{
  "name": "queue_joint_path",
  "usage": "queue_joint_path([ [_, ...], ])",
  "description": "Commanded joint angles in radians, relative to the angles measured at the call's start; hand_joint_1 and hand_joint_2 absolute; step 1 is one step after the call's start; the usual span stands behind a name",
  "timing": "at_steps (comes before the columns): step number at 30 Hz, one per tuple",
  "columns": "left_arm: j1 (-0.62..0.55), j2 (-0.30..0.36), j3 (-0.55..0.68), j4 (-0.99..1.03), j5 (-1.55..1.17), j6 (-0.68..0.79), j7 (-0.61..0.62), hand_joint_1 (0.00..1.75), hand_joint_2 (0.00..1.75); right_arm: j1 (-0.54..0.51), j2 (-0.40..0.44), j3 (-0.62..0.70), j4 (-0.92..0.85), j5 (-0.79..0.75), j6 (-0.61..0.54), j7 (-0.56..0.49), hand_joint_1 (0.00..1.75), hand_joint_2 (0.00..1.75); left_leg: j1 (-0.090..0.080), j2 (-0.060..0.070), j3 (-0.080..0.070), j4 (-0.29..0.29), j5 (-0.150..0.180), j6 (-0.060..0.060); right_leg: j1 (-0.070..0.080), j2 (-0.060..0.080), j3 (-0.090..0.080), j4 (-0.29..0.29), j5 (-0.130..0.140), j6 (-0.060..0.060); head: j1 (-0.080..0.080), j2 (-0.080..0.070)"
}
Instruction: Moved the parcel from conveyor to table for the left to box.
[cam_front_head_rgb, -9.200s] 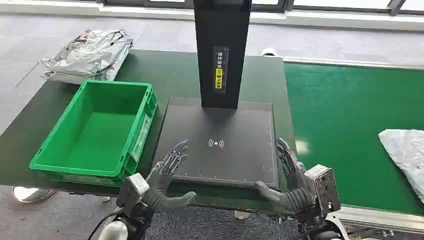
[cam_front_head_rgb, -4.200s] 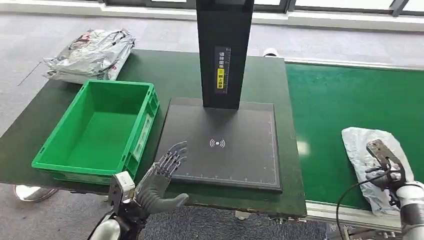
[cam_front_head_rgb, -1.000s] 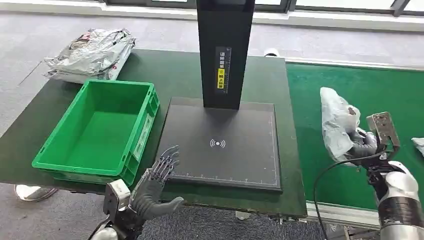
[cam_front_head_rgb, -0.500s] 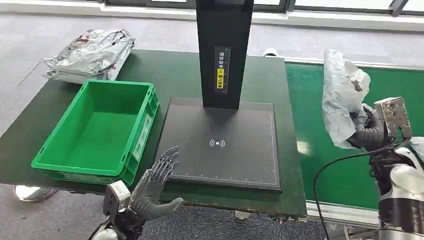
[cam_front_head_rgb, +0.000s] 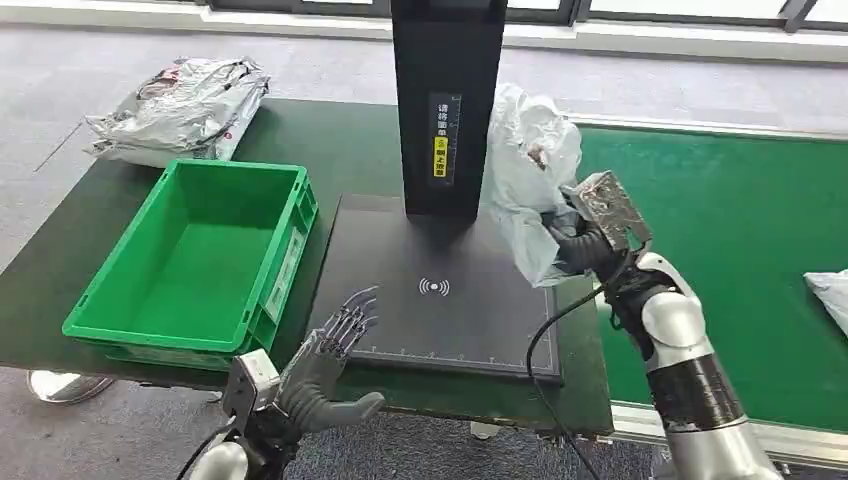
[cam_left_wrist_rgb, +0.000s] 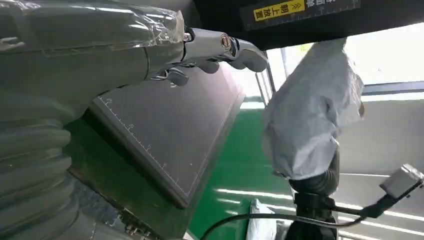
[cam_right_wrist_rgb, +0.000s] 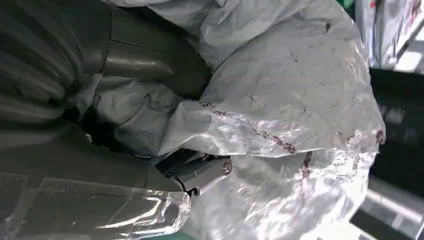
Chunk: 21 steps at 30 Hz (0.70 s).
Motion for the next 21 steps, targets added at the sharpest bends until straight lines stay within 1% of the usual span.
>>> queue_joint_path([
  [1, -0.021, 0.029, -0.043, 0.052, 0.001, -0.009, 0.005, 0.00, 1.75, -0.028, 0.062, 0.136, 0.089, -0.015, 0.016, 0.021, 1.75, 1.75, 0.000, 0.004, 0.004, -0.003, 0.000, 0.000, 0.001, 0.003, 0.003, -0.003, 0.001, -0.001, 0.000, 0.000],
  [2, -0.022, 0.029, -0.044, 0.052, 0.001, -0.010, 0.005, 0.00, 1.75, -0.030, 0.071, 0.152, 0.104, -0.014, 0.026, 0.027, 1.75, 1.75, 0.000, 0.002, 0.002, -0.001, 0.000, 0.000, 0.000, 0.001, 0.001, -0.001, 0.000, -0.001, 0.000, 0.000],
  [3, -0.025, 0.027, -0.045, 0.055, 0.002, -0.012, 0.005, 0.00, 1.75, -0.030, 0.084, 0.175, 0.134, -0.014, 0.028, 0.027, 1.20, 1.75, 0.000, 0.002, 0.003, -0.003, 0.000, 0.000, 0.001, 0.002, 0.003, -0.003, 0.001, -0.001, 0.000, 0.000],
  [4, -0.028, 0.026, -0.046, 0.058, 0.002, -0.014, 0.005, 0.00, 1.75, -0.028, 0.092, 0.192, 0.150, -0.012, 0.024, 0.025, 0.03, 1.75, 0.000, 0.002, 0.002, -0.002, 0.000, 0.000, 0.000, 0.002, 0.002, -0.002, 0.001, -0.001, 0.000, 0.000],
  [5, -0.030, 0.025, -0.048, 0.059, 0.002, -0.017, 0.005, 0.00, 1.75, -0.020, 0.100, 0.209, 0.166, -0.025, 0.030, 0.023, 0.00, 1.75, 0.000, 0.004, 0.004, -0.003, 0.000, 0.000, 0.001, 0.003, 0.003, -0.003, 0.001, -0.001, 0.000, 0.000],
  [8, -0.037, 0.021, -0.048, 0.064, 0.002, -0.019, 0.005, 0.00, 1.75, -0.001, 0.118, 0.233, 0.188, -0.031, 0.034, 0.030, 0.00, 1.75, 0.000, 0.005, 0.005, -0.004, 0.000, -0.001, 0.001, 0.004, 0.003, -0.004, 0.002, -0.001, 0.000, 0.000],
  [9, -0.040, 0.019, -0.048, 0.068, 0.005, -0.021, 0.008, 0.00, 1.75, 0.001, 0.124, 0.233, 0.199, -0.060, 0.050, 0.044, 0.00, 1.75, 0.001, 0.003, 0.003, -0.002, 0.000, -0.001, 0.001, 0.003, 0.002, -0.002, 0.001, -0.001, 0.000, 0.000],
  [12, -0.053, 0.014, -0.052, 0.081, 0.009, -0.024, 0.015, 0.00, 1.75, 0.001, 0.127, 0.253, 0.208, -0.072, 0.063, 0.056, 0.00, 1.75, 0.000, 0.003, 0.003, -0.003, 0.000, -0.001, 0.001, 0.001, 0.003, -0.003, 0.001, -0.001, 0.000, 0.000],
  [15, -0.074, 0.008, -0.061, 0.096, 0.016, -0.028, 0.021, 0.00, 1.75, -0.011, 0.124, 0.277, 0.213, -0.117, 0.094, 0.064, 0.00, 1.75, 0.000, 0.003, 0.001, -0.001, 0.000, -0.001, 0.000, 0.002, 0.001, -0.001, 0.000, -0.001, 0.000, 0.000],
  [21, -0.073, 0.011, -0.064, 0.096, 0.018, -0.029, 0.022, 0.00, 1.75, -0.009, 0.109, 0.292, 0.199, -0.135, 0.104, 0.064, 0.00, 1.75, 0.000, 0.003, 0.002, -0.002, 0.000, 0.000, 0.000, 0.002, 0.001, -0.002, 0.000, -0.001, 0.000, 0.000],
])
